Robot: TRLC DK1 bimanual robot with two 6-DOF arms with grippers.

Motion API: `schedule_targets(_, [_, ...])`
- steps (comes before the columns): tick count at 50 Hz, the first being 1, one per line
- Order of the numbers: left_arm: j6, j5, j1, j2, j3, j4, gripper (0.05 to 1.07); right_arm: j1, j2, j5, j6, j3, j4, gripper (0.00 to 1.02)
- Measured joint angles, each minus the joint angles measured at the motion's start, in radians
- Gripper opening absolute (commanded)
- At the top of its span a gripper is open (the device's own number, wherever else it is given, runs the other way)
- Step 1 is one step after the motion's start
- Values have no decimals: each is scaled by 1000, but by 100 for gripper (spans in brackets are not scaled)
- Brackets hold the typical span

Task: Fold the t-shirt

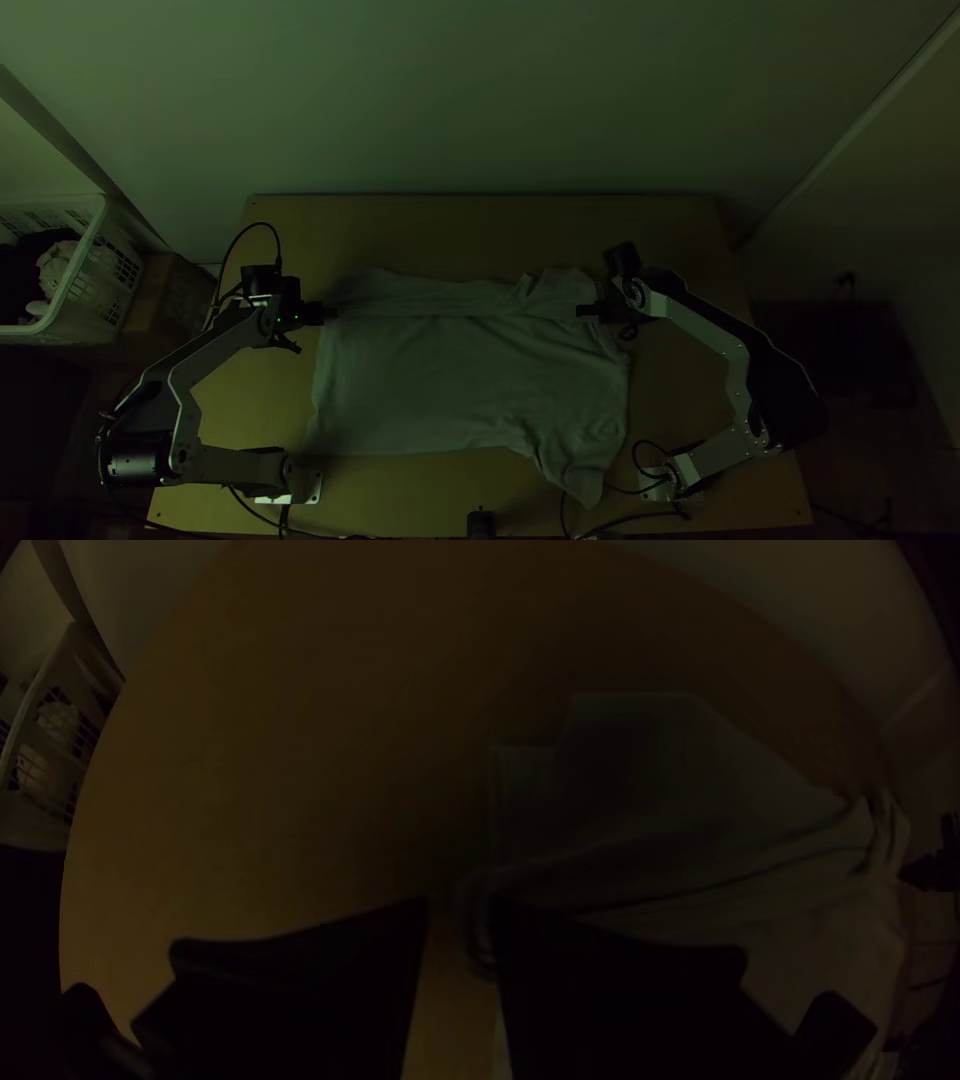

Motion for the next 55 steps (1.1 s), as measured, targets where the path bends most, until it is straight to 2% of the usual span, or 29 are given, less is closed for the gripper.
schedule_targets(5, [3,74,31,0,11,-43,98,4,-27,17,0,-2,-1,12])
schedule_targets(9, [2,102,42,-10,19,-56,101,4,-76,22,0,-4,-3,27])
schedule_targets(15, [-2,130,43,-71,34,-89,101,3,-168,29,2,-5,-5,64])
schedule_targets(17, [-2,143,41,-98,45,-113,101,3,-197,29,6,-5,-5,73])
schedule_targets(24, [-7,166,39,-170,97,-208,102,-1,-294,29,24,-6,-47,73])
schedule_targets(28, [-8,167,38,-205,121,-272,102,0,-332,29,29,-6,-99,77])
schedule_targets(36, [3,169,38,-316,122,-388,102,13,-398,29,43,-5,-284,87])
schedule_targets(41, [20,169,39,-385,122,-472,102,29,-420,28,50,13,-418,89])
schedule_targets(50, [47,169,46,-443,122,-634,102,32,-472,-44,59,19,-548,88])
schedule_targets(55, [65,169,46,-471,122,-710,102,32,-558,-92,112,3,-560,88])
